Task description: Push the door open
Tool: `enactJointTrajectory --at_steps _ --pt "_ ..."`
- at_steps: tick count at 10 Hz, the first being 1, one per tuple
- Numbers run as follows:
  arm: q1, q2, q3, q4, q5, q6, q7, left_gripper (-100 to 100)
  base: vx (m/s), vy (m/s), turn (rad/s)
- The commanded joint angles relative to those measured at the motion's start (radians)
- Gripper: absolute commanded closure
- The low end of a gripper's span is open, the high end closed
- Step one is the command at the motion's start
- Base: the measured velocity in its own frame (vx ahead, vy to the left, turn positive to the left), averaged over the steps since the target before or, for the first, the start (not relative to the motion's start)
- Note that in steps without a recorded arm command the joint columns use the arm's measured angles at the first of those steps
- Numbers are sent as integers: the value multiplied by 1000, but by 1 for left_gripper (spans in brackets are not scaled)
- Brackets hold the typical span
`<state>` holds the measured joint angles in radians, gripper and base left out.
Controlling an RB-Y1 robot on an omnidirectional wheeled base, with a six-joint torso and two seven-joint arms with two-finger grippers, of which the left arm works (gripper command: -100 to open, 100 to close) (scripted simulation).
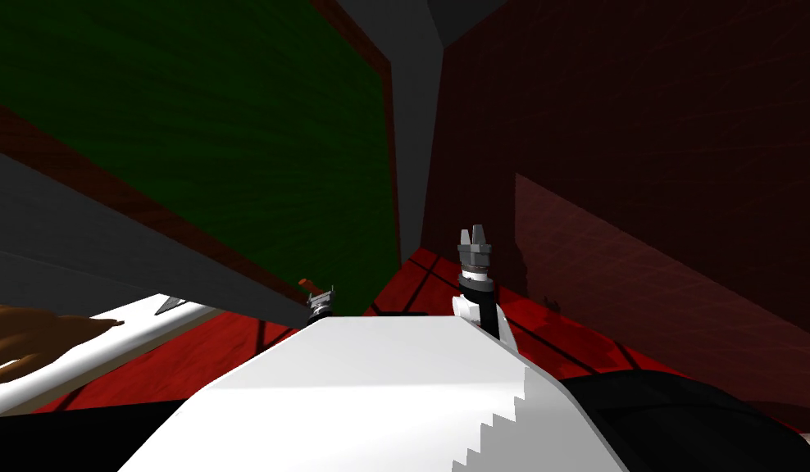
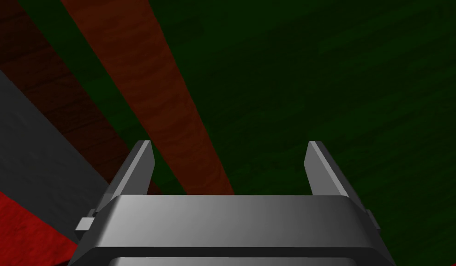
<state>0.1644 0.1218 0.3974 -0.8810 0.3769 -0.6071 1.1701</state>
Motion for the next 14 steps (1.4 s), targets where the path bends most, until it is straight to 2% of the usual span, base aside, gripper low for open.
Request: enactJointTrajectory --at_steps 1,3,4,5,6,8,13,14 --pt "-11 -15 -22 -6 -10 50 0 100 -6 -21 3" --pt "-11 -15 -22 -6 -10 50 0 100 -4 5 4" --pt "-11 -11 -22 -1 -44 79 -3 100 -7 -32 -40" --pt "-11 -11 -22 -1 -44 79 -3 100 1 -21 23" --pt "-11 -11 -22 -26 -44 79 -3 100 1 -5 -3" --pt "-11 -11 -22 -1 -44 79 -3 100 -4 -1 -9" --pt "-11 -11 -22 -1 -44 79 -3 100 1 1 -4" --pt "3 18 -9 -2 -55 89 -3 100 -48 -58 59"
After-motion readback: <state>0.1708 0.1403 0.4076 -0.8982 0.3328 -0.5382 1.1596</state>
